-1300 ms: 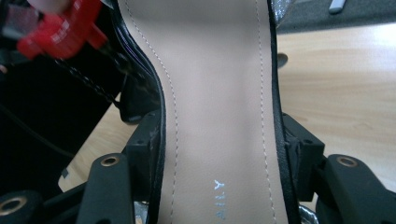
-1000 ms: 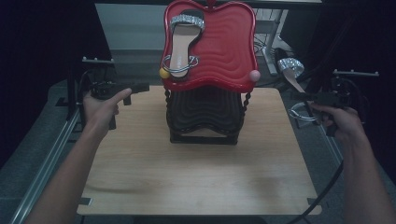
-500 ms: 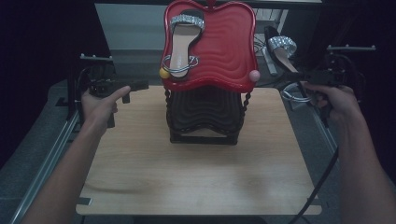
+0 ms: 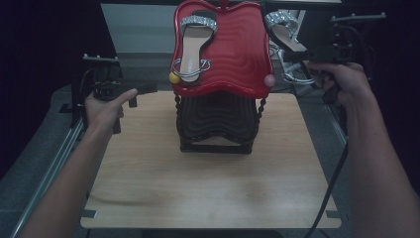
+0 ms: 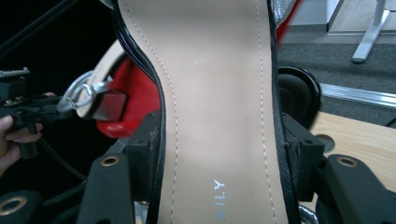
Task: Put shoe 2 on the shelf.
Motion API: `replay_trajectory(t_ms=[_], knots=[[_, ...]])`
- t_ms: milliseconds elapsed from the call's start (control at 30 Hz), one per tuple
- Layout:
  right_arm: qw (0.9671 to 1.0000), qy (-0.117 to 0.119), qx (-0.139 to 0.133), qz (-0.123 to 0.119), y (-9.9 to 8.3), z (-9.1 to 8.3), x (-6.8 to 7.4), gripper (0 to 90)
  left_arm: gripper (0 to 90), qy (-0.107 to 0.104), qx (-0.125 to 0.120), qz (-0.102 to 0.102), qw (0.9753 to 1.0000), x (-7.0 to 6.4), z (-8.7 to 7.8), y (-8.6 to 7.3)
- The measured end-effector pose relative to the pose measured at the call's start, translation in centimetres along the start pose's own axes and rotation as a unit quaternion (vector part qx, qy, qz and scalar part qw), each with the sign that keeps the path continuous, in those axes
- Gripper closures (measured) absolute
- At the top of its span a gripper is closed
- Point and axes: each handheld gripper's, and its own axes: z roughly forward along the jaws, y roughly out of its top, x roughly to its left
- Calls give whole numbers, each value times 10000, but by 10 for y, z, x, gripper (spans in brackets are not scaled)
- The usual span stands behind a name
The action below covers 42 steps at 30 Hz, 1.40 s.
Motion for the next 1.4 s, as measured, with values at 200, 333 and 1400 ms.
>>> replay_trajectory(t_ms=[200,333,1400], knots=[[10000,-37,79,-43,21,26,23,428,308,3,-22,36,10000,2,-2,2],[9999,-129,112,-15,30,43,39,428,308,7,-18,38,10000,4,-4,1],[9810,-1929,-168,-117,25,120,68,382,308,35,41,-18,10000,9,-3,-7]])
